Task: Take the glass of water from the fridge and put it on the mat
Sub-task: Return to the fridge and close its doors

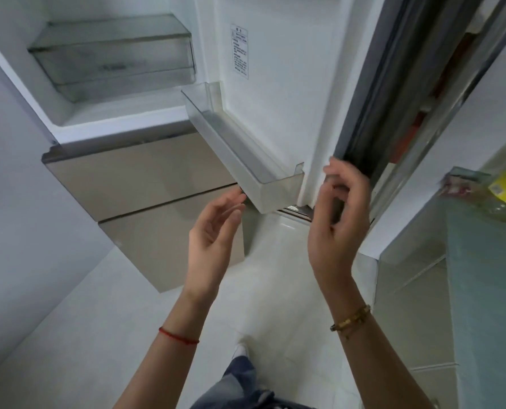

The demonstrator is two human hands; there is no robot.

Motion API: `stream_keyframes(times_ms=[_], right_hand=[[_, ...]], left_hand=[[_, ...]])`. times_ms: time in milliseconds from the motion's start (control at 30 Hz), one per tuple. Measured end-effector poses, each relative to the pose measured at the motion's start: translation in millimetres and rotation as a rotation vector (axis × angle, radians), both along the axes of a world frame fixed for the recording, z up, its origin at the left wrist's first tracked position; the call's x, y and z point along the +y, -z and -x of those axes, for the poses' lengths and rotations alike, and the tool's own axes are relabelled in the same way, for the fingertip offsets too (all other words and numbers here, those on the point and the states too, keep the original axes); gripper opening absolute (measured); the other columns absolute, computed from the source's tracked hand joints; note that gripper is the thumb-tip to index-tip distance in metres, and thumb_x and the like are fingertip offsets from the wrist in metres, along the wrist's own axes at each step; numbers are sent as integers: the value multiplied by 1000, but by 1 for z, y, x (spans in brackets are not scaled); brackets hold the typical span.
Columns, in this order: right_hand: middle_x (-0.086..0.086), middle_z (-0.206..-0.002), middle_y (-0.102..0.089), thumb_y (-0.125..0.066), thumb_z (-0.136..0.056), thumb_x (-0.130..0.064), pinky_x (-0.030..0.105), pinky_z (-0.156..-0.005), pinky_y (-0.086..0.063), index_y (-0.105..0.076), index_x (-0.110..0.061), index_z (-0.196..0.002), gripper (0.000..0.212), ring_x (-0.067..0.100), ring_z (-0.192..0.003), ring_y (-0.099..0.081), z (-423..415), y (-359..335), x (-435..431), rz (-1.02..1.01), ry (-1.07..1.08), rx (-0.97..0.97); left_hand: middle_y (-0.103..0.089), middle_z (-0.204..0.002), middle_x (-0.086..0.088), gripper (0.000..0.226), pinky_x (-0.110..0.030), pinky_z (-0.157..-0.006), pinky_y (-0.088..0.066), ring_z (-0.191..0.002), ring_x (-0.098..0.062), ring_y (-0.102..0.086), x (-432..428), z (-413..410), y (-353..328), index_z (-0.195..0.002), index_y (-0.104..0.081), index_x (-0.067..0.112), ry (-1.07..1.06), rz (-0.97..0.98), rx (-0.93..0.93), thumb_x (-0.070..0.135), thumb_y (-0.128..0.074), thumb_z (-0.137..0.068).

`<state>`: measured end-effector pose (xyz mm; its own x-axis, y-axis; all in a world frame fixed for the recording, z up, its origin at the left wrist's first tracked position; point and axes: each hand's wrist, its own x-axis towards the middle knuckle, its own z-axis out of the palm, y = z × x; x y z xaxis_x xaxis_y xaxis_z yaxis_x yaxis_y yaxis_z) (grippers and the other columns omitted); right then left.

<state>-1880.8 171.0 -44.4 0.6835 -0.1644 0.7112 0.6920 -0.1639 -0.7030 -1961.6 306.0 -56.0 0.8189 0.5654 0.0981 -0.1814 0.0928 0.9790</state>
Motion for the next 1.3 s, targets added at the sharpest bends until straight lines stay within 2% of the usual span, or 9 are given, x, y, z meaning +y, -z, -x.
stream_keyframes(times_ms=[100,167,233,333,600,800,1033,1167,1300], right_hand=[[31,-146,-40,-56,-98,-2,39,-116,-40,-50,10,-137,42,37,-137,-43,3,3,-3,61,166,-45],[34,-157,-25,-58,-98,-4,49,-123,-31,-41,10,-146,52,38,-150,-28,5,6,-1,92,152,1],[30,-164,-18,-56,-101,-7,54,-124,-28,-29,7,-152,60,36,-156,-19,9,9,4,114,20,56],[22,-167,-20,-52,-103,-6,48,-128,-23,-18,6,-156,64,30,-158,-19,21,14,17,119,-143,54],[9,-167,-23,-51,-103,-10,39,-127,-23,-21,-3,-157,63,21,-158,-21,58,20,53,173,-295,23],[2,-164,-30,-49,-103,-13,50,-123,-31,-24,-12,-157,60,24,-155,-29,81,18,87,171,-445,-3],[8,-162,-36,-50,-101,-4,51,-119,-38,-33,-2,-153,54,21,-152,-35,108,12,149,152,-575,32],[14,-163,-32,-48,-102,-3,49,-118,-41,-37,2,-151,50,20,-154,-32,119,14,190,126,-622,75],[10,-165,-30,-48,-103,-4,54,-121,-36,-35,-3,-152,51,22,-156,-27,124,20,229,140,-606,105]], left_hand=[[-70,-130,-8,29,-47,-113,-46,-123,-24,-66,-2,13,2,-127,-64,7,-45,-22,15,2,-54,-100],[-69,-132,-6,31,-47,-113,-46,-123,-22,-66,-1,21,2,-130,-62,6,-78,-35,22,2,-53,-101],[-68,-134,-4,31,-47,-113,-47,-123,-20,-66,1,30,1,-131,-62,7,-108,-43,24,3,-53,-101],[-69,-134,-1,31,-45,-113,-47,-123,-16,-66,5,43,-1,-131,-63,10,-148,-47,17,5,-54,-101],[-71,-131,2,30,-47,-113,-46,-122,-14,-67,22,73,-3,-129,-64,12,-193,-57,-6,4,-54,-101],[-69,-133,7,33,-48,-113,-46,-126,-14,-64,44,94,-7,-132,-64,19,-193,-121,5,9,-55,-101],[-64,-140,8,40,-43,-113,-47,-131,-12,-59,94,117,-11,-139,-58,22,-142,-203,14,7,-55,-102],[-60,-144,4,44,-36,-113,-47,-134,-10,-56,132,122,-14,-143,-53,26,-99,-223,37,10,-55,-102],[-53,-148,11,51,-21,-108,-47,-136,-4,-51,173,123,-14,-148,-46,32,-110,-238,60,11,-54,-102]])
